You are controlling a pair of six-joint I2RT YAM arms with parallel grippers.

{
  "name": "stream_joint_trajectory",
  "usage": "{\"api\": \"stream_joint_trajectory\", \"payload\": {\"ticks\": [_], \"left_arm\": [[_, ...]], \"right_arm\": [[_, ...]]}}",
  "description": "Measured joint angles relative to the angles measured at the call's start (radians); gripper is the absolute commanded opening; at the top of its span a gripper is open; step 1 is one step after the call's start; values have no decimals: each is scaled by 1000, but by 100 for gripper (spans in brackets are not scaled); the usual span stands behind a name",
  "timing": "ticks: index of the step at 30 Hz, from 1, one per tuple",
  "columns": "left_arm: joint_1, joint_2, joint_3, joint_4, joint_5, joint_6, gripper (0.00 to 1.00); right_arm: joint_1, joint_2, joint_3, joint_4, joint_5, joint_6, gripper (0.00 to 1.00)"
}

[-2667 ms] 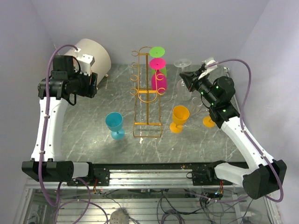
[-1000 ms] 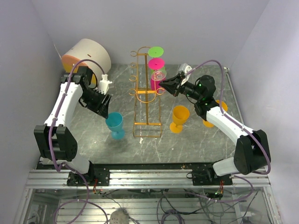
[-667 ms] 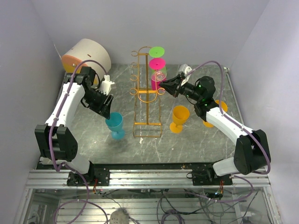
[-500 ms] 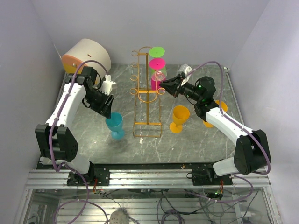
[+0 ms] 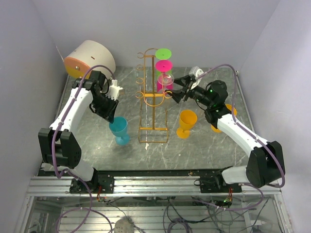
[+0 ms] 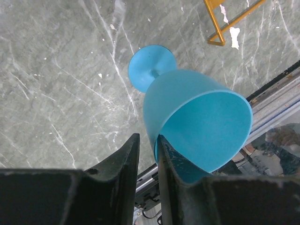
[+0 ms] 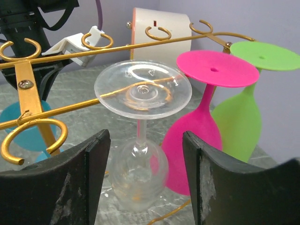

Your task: Place the wine glass upside down on the wine glass rack

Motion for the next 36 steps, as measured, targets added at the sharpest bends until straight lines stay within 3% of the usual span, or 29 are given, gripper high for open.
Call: {"api": "stream_joint_trajectory", "payload": {"ticks": [2, 3, 4, 8, 16, 20, 24, 28, 31, 36], "left_arm": [[-1, 0, -2, 5, -7, -2, 27], [-1, -2, -4, 8, -10, -4, 24], [-2, -3, -6, 10, -14, -5, 21], [-2, -11, -6, 10, -28, -4, 7], [-4, -34, 43, -8, -48, -4, 7], [-4, -40, 175, -45, -75, 4, 7], [-6, -24, 423, -124, -119, 28, 7], [-7, 7, 728, -163, -171, 58, 7], [-7, -11, 841, -125, -196, 76, 7], [-7, -236, 626, 160, -178, 60, 7]], "right_arm": [[0, -19, -6, -12, 6, -7, 79], [0, -29, -10, -17, 11, -12, 96], [0, -38, -13, -23, 15, -15, 99], [0, -98, -38, -68, 45, -42, 100], [2, -256, -74, -208, 177, -86, 100], [2, -367, -104, -294, 272, -107, 100], [2, -441, -93, -378, 369, -101, 100], [1, -459, -3, -450, 481, 14, 100], [-2, -394, 188, -468, 410, 145, 100], [3, -168, 493, -317, 188, 508, 100]]}}
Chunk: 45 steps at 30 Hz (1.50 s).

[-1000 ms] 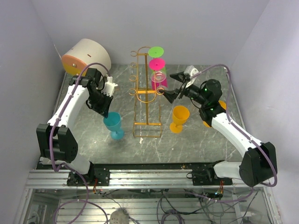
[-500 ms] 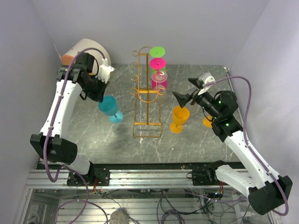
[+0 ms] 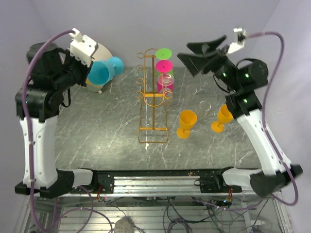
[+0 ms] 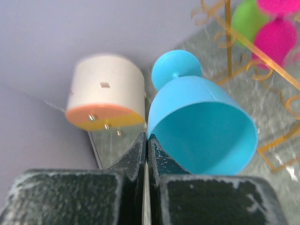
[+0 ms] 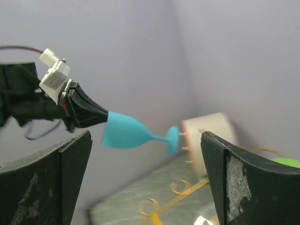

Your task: Place the wine glass upside down on the wine glass rack

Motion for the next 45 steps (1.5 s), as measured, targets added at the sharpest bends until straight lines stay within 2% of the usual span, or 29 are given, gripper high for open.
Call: {"api": "stream_joint_trajectory", "payload": {"ticks": [4, 9, 11, 14, 16, 17, 21, 25, 27, 28, 35, 45], "left_arm": [[0, -79, 1, 171, 35, -39, 7], [-1, -117, -64, 400, 48, -84, 7], [0, -129, -106, 475, 56, -111, 7], [5, -158, -220, 594, 82, -159, 7], [11, -214, -360, 713, 103, -190, 7], [14, -267, -481, 812, 117, -206, 7], [14, -446, -805, 1070, 172, -232, 7], [19, -513, -911, 1260, 183, -254, 7], [29, -540, -963, 1371, 186, -271, 7], [33, -551, -986, 1413, 190, -279, 7], [61, -589, -1132, 1619, 193, -354, 7], [74, -618, -1226, 1731, 180, -425, 7]], "right_arm": [[3, 222, 130, 176, -133, 396, 100], [54, 459, 114, 513, -153, 857, 100], [97, 534, 114, 589, -130, 978, 99], [169, 578, 117, 627, -84, 1059, 93], [217, 583, 138, 638, -55, 1085, 86], [240, 583, 156, 645, -38, 1094, 83], [291, 576, 204, 684, 38, 1100, 76], [311, 554, 203, 651, 138, 1048, 57], [322, 540, 196, 612, 193, 1006, 42], [329, 532, 190, 592, 220, 981, 40], [396, 519, 176, 538, 344, 880, 38], [463, 641, 278, 550, 399, 831, 35]]}}
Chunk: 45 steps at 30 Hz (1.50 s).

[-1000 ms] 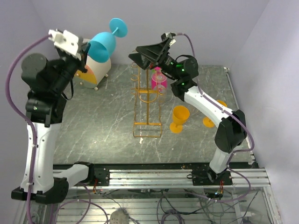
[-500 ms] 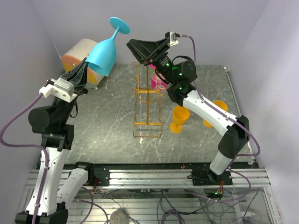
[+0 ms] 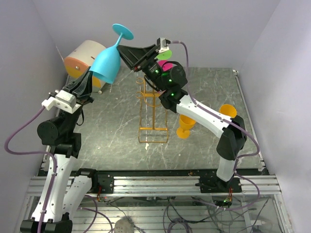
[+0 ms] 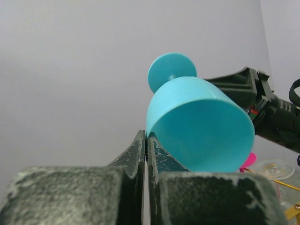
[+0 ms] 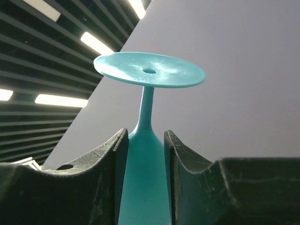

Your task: Place the wine glass upside down on the wine glass rack

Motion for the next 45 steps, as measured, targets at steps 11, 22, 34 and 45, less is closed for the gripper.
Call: {"api": "stream_joint_trajectory", "payload": {"ticks": [11, 22, 34, 45], "left_arm": [[3, -20, -5, 16, -8, -28, 7], [5, -17, -18, 18, -7, -37, 7], [10, -17, -38, 43, -8, -37, 9], [10, -31, 83, -267, 11, -12, 66]], "right_arm": [[40, 13, 0, 31, 79, -69, 32], [43, 35, 10, 62, 85, -50, 18], [40, 68, 42, 84, 96, -29, 0], [51, 61, 79, 6, 122, -179, 0]]}}
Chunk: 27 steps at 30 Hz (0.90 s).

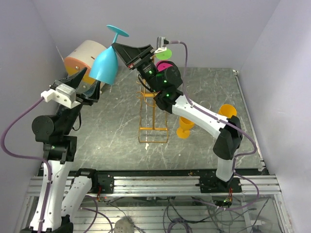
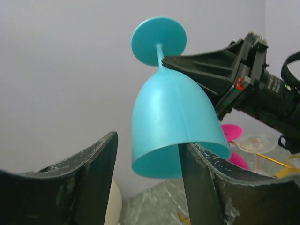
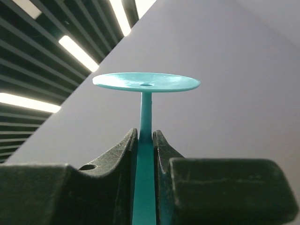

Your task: Place the wine glass upside down on the wine glass rack

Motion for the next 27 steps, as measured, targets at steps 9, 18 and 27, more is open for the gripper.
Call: {"api": "stream_joint_trajectory", "payload": {"ticks": [9, 18, 27], "left_arm": [[0, -58, 285, -494, 26, 169, 71], [0, 137, 510, -800, -319, 281, 79], [0, 511, 687, -1189, -372, 250, 94]], "right_arm": [[2, -127, 2, -105, 98, -301, 0], [3, -368, -90, -285, 93, -631, 0], [2, -772, -357, -576, 178, -995, 0]]}}
